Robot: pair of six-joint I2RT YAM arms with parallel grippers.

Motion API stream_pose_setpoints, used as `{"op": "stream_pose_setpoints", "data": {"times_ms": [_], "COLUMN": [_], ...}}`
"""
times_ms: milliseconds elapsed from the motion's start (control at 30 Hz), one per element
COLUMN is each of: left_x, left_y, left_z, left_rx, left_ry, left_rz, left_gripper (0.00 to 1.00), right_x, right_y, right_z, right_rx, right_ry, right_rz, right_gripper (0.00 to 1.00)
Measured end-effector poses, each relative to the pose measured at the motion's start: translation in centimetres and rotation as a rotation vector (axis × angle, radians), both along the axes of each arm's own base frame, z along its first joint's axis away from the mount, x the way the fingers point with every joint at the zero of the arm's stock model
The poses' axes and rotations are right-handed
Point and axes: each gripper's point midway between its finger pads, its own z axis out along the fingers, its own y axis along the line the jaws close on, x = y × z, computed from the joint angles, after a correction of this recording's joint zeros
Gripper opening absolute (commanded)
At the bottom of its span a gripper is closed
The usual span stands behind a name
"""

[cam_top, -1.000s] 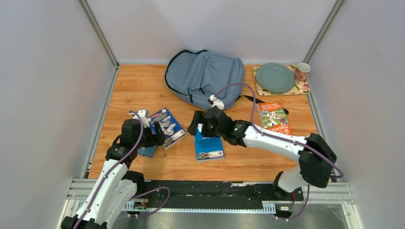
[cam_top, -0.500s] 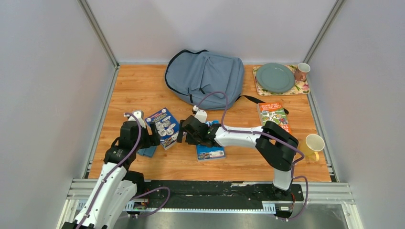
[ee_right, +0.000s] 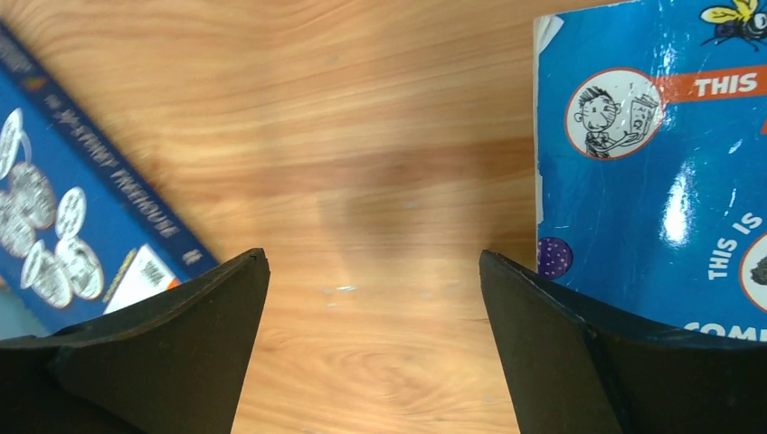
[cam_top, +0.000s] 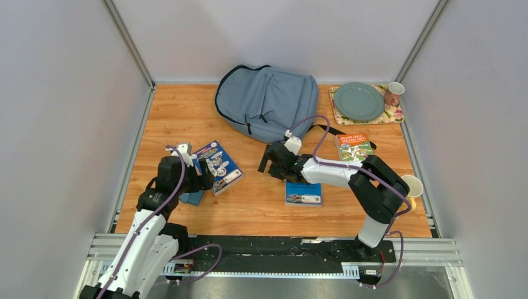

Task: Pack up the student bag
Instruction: Move to the center of the board.

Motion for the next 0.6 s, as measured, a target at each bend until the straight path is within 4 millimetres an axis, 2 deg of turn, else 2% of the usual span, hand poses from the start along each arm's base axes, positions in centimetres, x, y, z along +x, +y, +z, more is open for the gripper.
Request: {"op": "stream_pose_setpoints", "data": {"times_ms": [133,300,467,600], "left_x": [0.4,0.8,0.8,2.9], "left_y": [-1.5,-4.2,-9.1,-12.6], "left_z": [-0.1,-1.3,-1.6,-0.4], "left_rx": [-0.075,-0.143,-0.159,-0.183], "left_ry": [0.022,0.102,0.137,0.110], "left_rz": [-0.029,-0.073,-0.185,-0.206], "left_gripper": [0.91,0.91,0.91,0.91], "right_x": [0.7,1.1,0.2,-0.4], "right_y": [-3.7,-7.8,-10.5,-11.7], "right_z": [-0.1,-0.2,-0.2,0.5], "right_rx": [-0.023,-0.054,-0.082,-0.088], "right_ry": [-0.001,-0.004,0.000,-0.007], "right_rz": [-0.053,-0.108,-0.121,-0.122], "right_gripper": [0.97,0.97,0.97,0.97]}}
